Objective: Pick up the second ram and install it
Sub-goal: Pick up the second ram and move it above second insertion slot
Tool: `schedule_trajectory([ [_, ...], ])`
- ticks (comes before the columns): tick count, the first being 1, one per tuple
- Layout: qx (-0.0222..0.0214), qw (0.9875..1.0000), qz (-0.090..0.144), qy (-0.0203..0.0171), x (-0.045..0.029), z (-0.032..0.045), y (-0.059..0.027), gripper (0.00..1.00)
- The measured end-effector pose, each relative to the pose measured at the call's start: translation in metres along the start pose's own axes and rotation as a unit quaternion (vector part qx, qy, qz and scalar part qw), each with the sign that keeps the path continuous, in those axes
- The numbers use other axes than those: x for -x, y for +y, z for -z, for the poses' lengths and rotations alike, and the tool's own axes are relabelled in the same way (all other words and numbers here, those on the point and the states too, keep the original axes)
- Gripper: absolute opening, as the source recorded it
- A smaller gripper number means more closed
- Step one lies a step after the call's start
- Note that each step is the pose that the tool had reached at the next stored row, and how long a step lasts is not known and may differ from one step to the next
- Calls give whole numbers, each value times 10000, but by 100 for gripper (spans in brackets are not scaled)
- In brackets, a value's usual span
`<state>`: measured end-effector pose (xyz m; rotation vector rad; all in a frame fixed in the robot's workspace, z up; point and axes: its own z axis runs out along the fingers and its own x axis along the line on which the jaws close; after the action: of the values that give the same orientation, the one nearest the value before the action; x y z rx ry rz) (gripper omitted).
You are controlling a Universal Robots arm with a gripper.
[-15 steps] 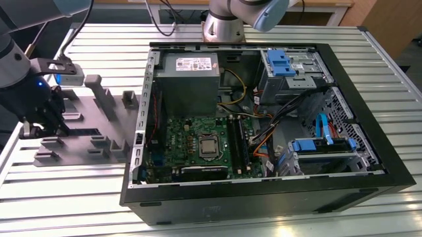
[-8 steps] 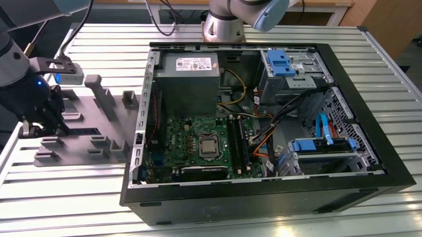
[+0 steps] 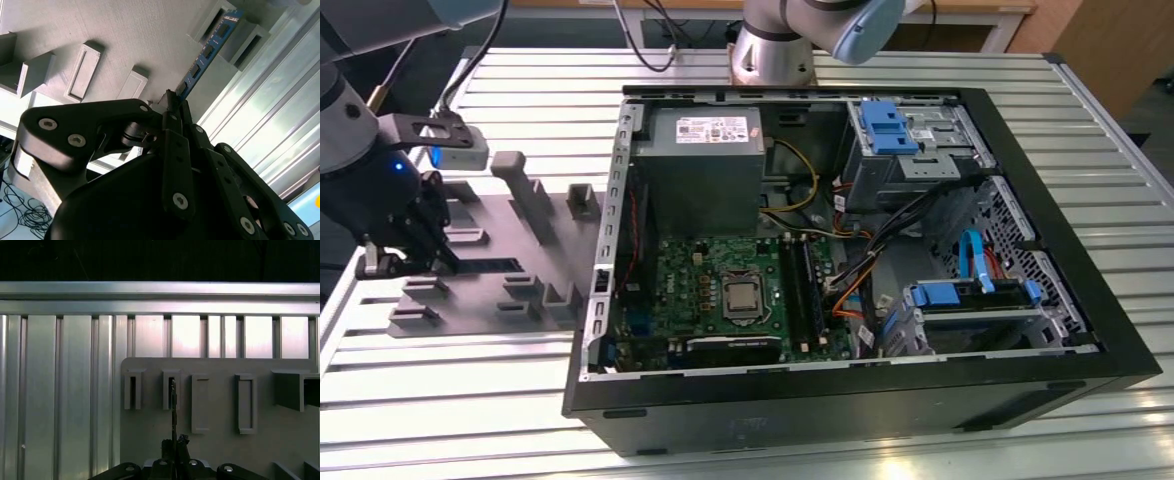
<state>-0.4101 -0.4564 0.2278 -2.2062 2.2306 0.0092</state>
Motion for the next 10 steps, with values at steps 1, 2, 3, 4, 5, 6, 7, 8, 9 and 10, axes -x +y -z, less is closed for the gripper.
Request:
schedule_trajectory([
  [1, 0, 10000, 0, 0, 0, 1, 0, 14],
  [2, 0, 10000, 0, 0, 0, 3, 0, 14],
  [3, 0, 10000, 0, 1, 0, 12, 0, 14],
  [4, 0, 10000, 0, 0, 0, 14, 0, 14],
  [5, -1, 10000, 0, 0, 0, 15, 0, 14],
  [6, -1, 10000, 0, 0, 0, 16, 0, 14],
  [7, 0, 10000, 0, 0, 0, 19, 0, 14],
  [8, 0, 10000, 0, 0, 0, 21, 0, 14],
  [9, -1, 10000, 0, 0, 0, 22, 0, 14],
  [10, 0, 10000, 0, 0, 0, 24, 0, 14],
])
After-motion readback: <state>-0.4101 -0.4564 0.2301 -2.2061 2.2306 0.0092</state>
